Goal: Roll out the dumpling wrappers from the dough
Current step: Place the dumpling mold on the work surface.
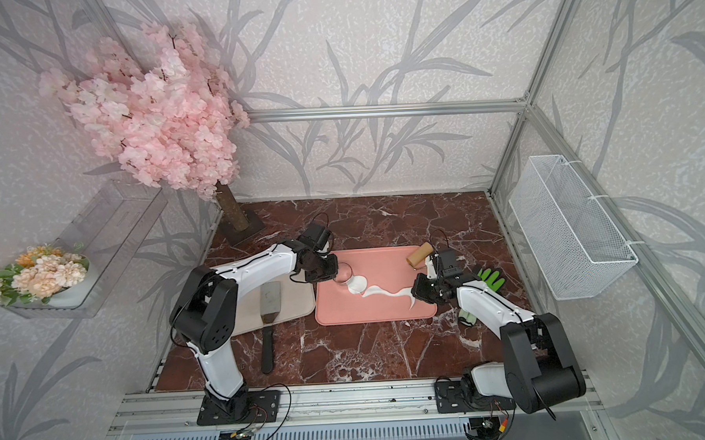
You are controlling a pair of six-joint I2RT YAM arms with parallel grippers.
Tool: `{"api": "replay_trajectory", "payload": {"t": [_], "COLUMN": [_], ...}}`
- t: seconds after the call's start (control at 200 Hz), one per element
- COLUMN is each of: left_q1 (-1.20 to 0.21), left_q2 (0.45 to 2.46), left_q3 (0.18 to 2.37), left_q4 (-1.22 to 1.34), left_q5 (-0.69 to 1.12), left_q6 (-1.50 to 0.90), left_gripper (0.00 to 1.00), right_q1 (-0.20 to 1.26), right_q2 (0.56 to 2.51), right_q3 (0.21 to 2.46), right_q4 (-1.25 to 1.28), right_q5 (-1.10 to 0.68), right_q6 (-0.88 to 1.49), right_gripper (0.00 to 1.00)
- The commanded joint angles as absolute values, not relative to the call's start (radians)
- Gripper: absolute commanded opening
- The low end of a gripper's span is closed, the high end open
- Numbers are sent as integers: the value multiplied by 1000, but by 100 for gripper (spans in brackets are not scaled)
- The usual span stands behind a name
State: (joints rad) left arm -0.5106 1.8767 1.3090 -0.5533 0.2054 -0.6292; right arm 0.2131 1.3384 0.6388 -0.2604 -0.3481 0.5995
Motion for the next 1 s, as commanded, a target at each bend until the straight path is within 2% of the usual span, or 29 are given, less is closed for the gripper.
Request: {"api": "replay_trajectory", "payload": {"t": [0.0,0.365,0.44,0.585,0.82,0.995], "left_q1": [-499,-476,-475,-474,-471,-471], "left_q2": [1898,1942,1941,1934,1912,1896], "left_q3": [1363,1368,1369,1367,1348,1349], "left_q4": [-567,-557,-558,-561,-549,-549], "left_q5": [160,170,169,165,174,179], "left_q6": [-612,-613,-611,-612,-612,-615], "left_gripper": [0,0,9,18,27,38], "right_q1": [219,222,222,222,222,222], "right_q2": [1317,1226,1231,1204,1137,1098], "right_q3": [642,620,617,611,653,695], "right_q4": [-258,-318,-327,-346,-394,-422], "right_q5": [-353,-342,-346,-328,-321,-311], "right_q6": [594,565,560,552,547,539], "right_gripper": [2,0,0,0,0,0]}}
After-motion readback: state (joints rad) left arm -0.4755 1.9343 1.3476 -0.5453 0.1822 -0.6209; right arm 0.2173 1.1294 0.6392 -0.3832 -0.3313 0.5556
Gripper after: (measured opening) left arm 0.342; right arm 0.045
